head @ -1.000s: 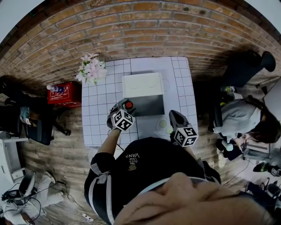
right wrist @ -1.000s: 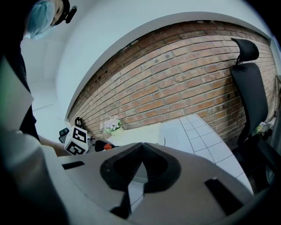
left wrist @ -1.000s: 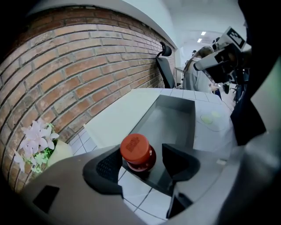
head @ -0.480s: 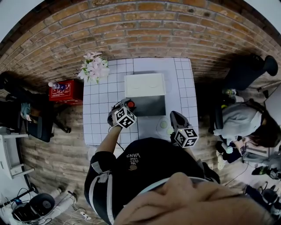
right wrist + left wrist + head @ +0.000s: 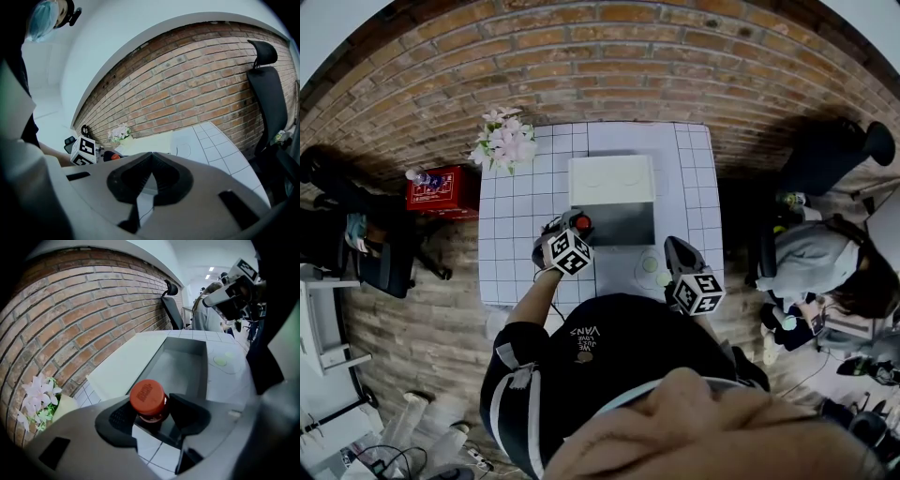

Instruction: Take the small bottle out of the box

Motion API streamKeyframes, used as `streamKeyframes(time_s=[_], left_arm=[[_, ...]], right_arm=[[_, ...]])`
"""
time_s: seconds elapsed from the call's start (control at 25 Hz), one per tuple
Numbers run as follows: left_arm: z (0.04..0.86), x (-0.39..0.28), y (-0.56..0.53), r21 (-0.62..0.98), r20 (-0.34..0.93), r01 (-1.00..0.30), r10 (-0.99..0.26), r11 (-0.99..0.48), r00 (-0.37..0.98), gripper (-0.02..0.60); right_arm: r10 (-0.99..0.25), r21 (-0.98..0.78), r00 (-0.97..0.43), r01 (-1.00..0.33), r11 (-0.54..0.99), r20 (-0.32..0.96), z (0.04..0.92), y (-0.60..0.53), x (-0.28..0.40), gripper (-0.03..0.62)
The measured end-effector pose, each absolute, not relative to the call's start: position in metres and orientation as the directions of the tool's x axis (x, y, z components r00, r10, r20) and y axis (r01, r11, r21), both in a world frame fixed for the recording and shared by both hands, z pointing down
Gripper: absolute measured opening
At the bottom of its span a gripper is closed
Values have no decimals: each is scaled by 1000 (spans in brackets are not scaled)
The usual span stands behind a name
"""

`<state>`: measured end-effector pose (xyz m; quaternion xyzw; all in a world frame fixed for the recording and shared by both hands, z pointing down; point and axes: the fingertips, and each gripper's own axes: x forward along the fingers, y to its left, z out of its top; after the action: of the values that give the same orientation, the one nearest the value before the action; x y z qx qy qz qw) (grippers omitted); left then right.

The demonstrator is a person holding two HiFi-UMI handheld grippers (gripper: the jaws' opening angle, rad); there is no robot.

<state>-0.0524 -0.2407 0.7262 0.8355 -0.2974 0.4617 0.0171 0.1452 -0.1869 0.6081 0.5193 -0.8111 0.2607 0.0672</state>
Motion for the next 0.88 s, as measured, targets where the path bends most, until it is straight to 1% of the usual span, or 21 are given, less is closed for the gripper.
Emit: streamKeyframes(time_s=[0.48,0.88], left_arm=[[695,-54,-241,-261,718,-566,-549,-782,428,225],[667,-67,-228,-242,661,-629,-600,-739,450,225]], right_arm=[[-799,-354,-475,-866,352,369,606,-182,137,-2],[-786,-353,-497,-857,376,368,603,-171,122,-2]])
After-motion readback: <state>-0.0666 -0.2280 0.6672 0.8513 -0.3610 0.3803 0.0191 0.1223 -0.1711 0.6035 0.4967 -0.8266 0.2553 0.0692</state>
